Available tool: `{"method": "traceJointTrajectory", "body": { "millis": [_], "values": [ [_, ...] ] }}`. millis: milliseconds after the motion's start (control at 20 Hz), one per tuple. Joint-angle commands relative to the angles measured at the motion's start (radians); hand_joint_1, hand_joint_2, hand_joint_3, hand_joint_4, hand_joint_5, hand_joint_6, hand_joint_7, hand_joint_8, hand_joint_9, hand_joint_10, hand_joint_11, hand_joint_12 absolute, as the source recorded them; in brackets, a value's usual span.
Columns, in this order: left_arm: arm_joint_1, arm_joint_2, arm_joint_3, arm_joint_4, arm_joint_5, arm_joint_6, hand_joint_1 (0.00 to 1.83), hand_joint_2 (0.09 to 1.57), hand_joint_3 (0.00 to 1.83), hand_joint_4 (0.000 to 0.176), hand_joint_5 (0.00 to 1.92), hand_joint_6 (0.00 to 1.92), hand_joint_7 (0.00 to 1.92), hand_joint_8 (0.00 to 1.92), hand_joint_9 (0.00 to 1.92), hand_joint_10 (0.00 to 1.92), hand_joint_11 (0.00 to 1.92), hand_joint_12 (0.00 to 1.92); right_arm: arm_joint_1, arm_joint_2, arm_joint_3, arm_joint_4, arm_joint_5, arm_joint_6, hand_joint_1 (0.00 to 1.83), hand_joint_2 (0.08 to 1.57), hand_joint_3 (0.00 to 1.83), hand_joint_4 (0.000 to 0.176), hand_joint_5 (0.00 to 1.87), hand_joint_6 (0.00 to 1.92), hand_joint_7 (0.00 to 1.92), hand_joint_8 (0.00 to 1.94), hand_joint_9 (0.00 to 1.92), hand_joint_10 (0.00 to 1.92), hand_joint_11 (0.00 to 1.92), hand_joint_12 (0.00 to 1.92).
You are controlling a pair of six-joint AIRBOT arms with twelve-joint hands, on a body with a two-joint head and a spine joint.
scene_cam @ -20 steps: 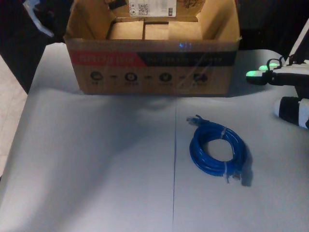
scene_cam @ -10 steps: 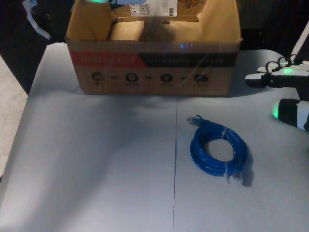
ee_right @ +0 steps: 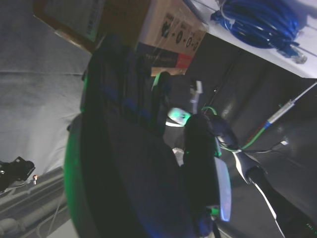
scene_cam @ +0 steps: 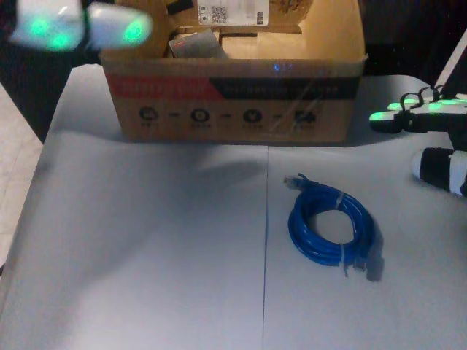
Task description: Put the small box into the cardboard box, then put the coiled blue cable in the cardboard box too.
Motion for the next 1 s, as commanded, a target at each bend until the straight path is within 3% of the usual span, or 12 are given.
{"method": "traceJointTrajectory", "body": {
  "millis": [0, 50, 200, 250, 350, 450, 500, 550, 600, 700, 850, 950],
  "values": [
    [0.024, 0.023, -0.02, -0.016, -0.177, -0.001, 0.59, 0.85, 0.0, 0.176, 0.16, 0.0, 0.16, 0.0, 0.15, 0.01, 0.0, 0.45, 0.008, 0.011, 0.003, 0.003, 0.123, 0.018, 0.29, 1.43, 0.0, 0.106, 0.37, 0.0, 0.31, 0.0, 0.25, 0.0, 0.0, 0.53],
    [0.084, 0.058, -0.06, -0.033, -0.224, -0.001, 0.64, 0.85, 0.0, 0.176, 0.16, 0.0, 0.13, 0.0, 0.09, 0.0, 0.0, 0.21, 0.008, 0.019, 0.002, -0.012, 0.123, 0.05, 0.33, 1.39, 0.0, 0.104, 0.38, 0.0, 0.34, 0.0, 0.27, 0.0, 0.0, 0.58],
    [0.28, 0.136, -0.16, -0.099, -0.359, -0.001, 0.7, 0.86, 0.0, 0.176, 0.17, 0.0, 0.12, 0.0, 0.07, 0.01, 0.0, 0.01, 0.008, 0.034, 0.001, -0.051, 0.144, 0.122, 0.44, 1.28, 0.0, 0.133, 0.35, 0.0, 0.26, 0.0, 0.21, 0.0, 0.0, 0.49],
    [0.311, 0.144, -0.174, -0.115, -0.383, -0.001, 0.68, 0.85, 0.0, 0.176, 0.16, 0.0, 0.11, 0.0, 0.08, 0.01, 0.0, 0.0, 0.008, 0.035, 0.0, -0.055, 0.148, 0.125, 0.51, 1.2, 0.0, 0.152, 0.34, 0.0, 0.25, 0.0, 0.22, 0.0, 0.0, 0.51],
    [0.447, 0.158, -0.219, -0.185, -0.463, -0.001, 0.69, 0.83, 0.0, 0.176, 0.15, 0.0, 0.09, 0.0, 0.06, 0.0, 0.0, 0.0, 0.009, 0.04, -0.005, -0.081, 0.16, 0.136, 0.58, 1.1, 0.0, 0.162, 0.36, 0.0, 0.25, 0.0, 0.24, 0.0, 0.0, 0.72],
    [0.517, 0.161, -0.248, -0.209, -0.494, -0.001, 0.68, 0.79, 0.0, 0.176, 0.16, 0.0, 0.08, 0.0, 0.05, 0.0, 0.02, 0.01, 0.015, 0.045, -0.007, -0.102, 0.168, 0.154, 0.64, 1.02, 0.0, 0.176, 0.29, 0.0, 0.16, 0.0, 0.18, 0.0, 0.0, 0.71],
    [0.54, 0.161, -0.261, -0.211, -0.497, -0.001, 0.69, 0.77, 0.0, 0.176, 0.16, 0.0, 0.08, 0.0, 0.05, 0.0, 0.04, 0.02, 0.019, 0.047, -0.009, -0.114, 0.168, 0.155, 0.65, 0.99, 0.0, 0.176, 0.27, 0.0, 0.14, 0.0, 0.18, 0.0, 0.0, 0.69],
    [0.567, 0.162, -0.275, -0.215, -0.501, -0.001, 0.7, 0.75, 0.01, 0.161, 0.17, 0.02, 0.08, 0.01, 0.04, 0.0, 0.02, 0.28, 0.021, 0.049, -0.012, -0.127, 0.168, 0.155, 0.66, 0.95, 0.0, 0.176, 0.25, 0.0, 0.12, 0.0, 0.16, 0.0, 0.0, 0.63],
    [0.591, 0.162, -0.285, -0.22, -0.508, -0.001, 0.65, 0.76, 0.01, 0.146, 0.17, 0.01, 0.08, 0.0, 0.03, 0.0, 0.0, 0.36, 0.026, 0.049, -0.012, -0.137, 0.168, 0.155, 0.7, 0.92, 0.0, 0.176, 0.25, 0.0, 0.1, 0.0, 0.13, 0.0, 0.0, 0.53],
    [0.627, 0.163, -0.302, -0.236, -0.518, -0.001, 0.55, 0.79, 0.01, 0.176, 0.18, 0.0, 0.07, 0.0, 0.02, 0.0, 0.0, 0.26, 0.049, 0.052, -0.012, -0.164, 0.165, 0.155, 0.74, 0.88, 0.0, 0.176, 0.25, 0.0, 0.06, 0.0, 0.08, 0.0, 0.0, 0.41],
    [0.668, 0.165, -0.315, -0.254, -0.529, -0.001, 0.31, 0.81, 0.0, 0.151, 0.15, 0.0, 0.08, 0.0, 0.05, 0.0, 0.0, 0.35, 0.084, 0.046, -0.011, -0.198, 0.156, 0.155, 0.75, 0.86, 0.0, 0.176, 0.22, 0.0, 0.05, 0.0, 0.07, 0.0, 0.0, 0.31],
    [0.68, 0.164, -0.322, -0.261, -0.546, -0.001, 0.3, 0.82, 0.0, 0.154, 0.12, 0.0, 0.05, 0.0, 0.01, 0.0, 0.0, 0.25, 0.118, 0.032, -0.006, -0.235, 0.123, 0.155, 0.74, 0.88, 0.0, 0.176, 0.22, 0.0, 0.04, 0.0, 0.09, 0.0, 0.0, 0.27]
  ]
}}
